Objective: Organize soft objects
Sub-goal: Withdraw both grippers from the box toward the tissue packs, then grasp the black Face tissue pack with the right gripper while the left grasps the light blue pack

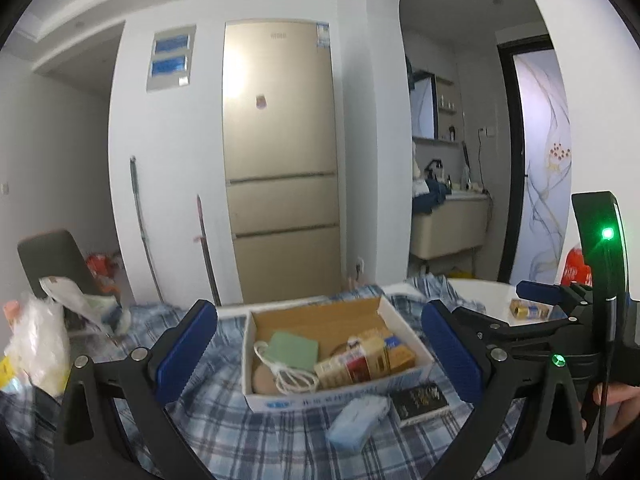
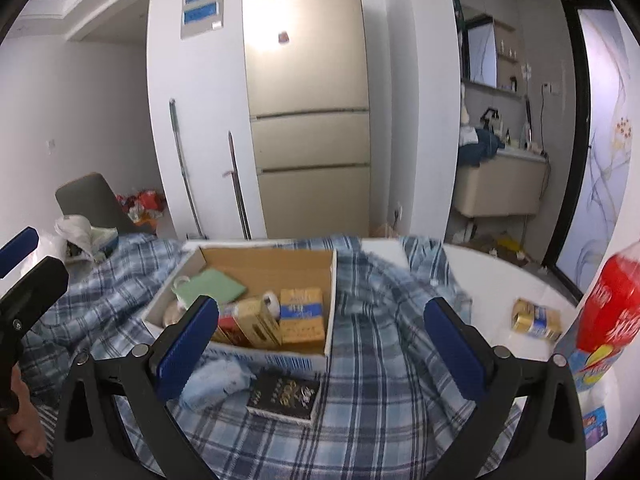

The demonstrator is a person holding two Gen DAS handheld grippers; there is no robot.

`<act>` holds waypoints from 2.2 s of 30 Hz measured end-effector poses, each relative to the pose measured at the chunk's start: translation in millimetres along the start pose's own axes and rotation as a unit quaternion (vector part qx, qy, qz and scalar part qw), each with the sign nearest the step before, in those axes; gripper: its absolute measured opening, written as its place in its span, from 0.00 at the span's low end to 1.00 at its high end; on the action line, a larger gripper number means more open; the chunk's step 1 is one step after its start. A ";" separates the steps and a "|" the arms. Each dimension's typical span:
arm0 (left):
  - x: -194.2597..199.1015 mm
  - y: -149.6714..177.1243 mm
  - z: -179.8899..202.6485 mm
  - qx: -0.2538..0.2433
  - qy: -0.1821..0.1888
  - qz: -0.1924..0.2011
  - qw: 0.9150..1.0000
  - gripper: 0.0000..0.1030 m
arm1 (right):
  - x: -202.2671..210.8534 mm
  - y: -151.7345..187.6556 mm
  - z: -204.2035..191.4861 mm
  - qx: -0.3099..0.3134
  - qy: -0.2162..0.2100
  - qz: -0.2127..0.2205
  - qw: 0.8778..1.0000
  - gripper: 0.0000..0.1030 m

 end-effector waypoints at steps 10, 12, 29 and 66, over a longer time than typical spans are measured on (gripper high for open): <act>-41.9 64.2 -7.4 0.018 0.007 -0.083 0.996 1.00 | -32.0 46.2 -2.7 -0.026 -0.038 -0.092 0.995 0.98; -49.1 76.1 -6.6 0.016 0.006 -0.096 0.995 1.00 | -38.1 55.8 -5.2 -0.025 -0.042 -0.111 0.993 0.97; -86.0 128.3 -11.1 0.045 0.021 -0.228 0.972 0.79 | -78.3 110.7 -22.2 -0.053 -0.088 -0.246 0.964 0.74; -90.3 139.1 -3.1 0.026 0.031 -0.255 0.966 0.67 | -97.1 117.8 -29.8 -0.021 -0.060 -0.263 0.963 0.65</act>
Point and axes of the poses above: each gripper's, at about its wrist camera, not at the fingertips, and x roughly against the way its jaws point, z to its right, y to its underside, the point moved 10 cm from there along -x, roughly the way its jaws point
